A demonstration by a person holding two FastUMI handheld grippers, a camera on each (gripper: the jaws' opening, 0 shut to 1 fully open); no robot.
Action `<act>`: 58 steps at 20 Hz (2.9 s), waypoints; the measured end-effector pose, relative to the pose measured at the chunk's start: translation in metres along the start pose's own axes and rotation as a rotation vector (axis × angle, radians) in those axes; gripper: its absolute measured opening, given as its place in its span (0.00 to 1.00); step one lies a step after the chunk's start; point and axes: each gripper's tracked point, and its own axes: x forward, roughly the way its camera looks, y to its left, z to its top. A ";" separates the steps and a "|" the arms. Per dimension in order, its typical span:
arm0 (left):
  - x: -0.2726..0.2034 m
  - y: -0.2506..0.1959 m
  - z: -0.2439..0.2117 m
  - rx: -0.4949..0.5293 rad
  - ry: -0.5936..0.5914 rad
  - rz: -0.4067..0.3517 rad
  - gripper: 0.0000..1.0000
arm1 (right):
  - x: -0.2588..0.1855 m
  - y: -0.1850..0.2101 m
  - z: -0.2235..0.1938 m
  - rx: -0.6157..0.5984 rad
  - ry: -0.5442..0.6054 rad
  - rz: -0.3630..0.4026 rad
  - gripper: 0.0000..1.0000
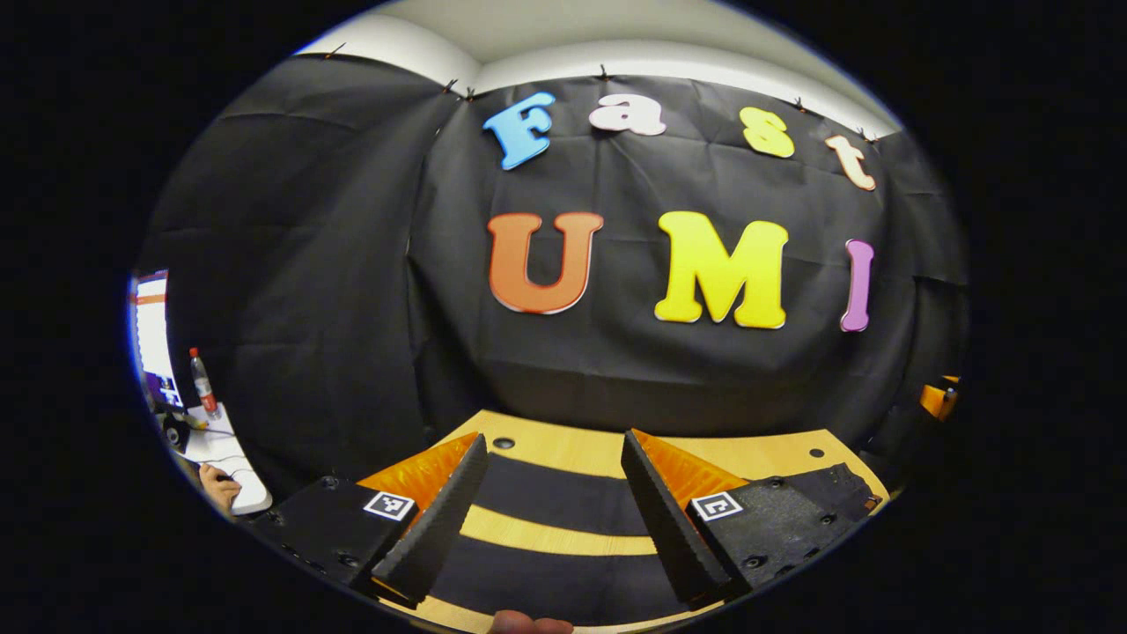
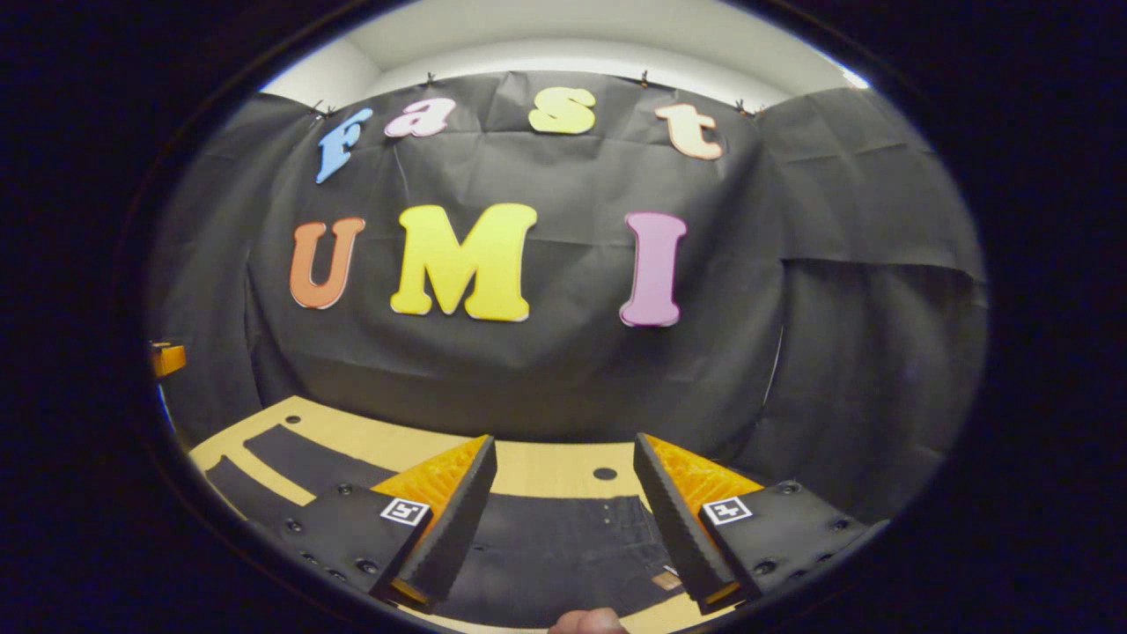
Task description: Grasp the waist and the cuffs of the jeans and fold them to make the two legs overlap; first hold the waist and fold one-third of the jeans toward the cuffs, then hold the cuffs and fold the remaining one-third in the same direction to finish folding.
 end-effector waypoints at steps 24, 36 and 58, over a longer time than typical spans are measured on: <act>-0.007 0.153 -0.260 -1.279 0.537 0.448 0.99 | -0.071 0.065 -0.078 1.106 0.695 -0.221 0.93; 0.060 0.138 -0.255 -1.202 0.598 0.361 0.87 | -0.074 0.050 -0.080 1.101 0.815 -0.379 0.72; 0.102 0.112 -0.133 -1.188 0.757 0.211 0.04 | -0.095 0.048 0.050 1.297 0.696 -0.256 0.19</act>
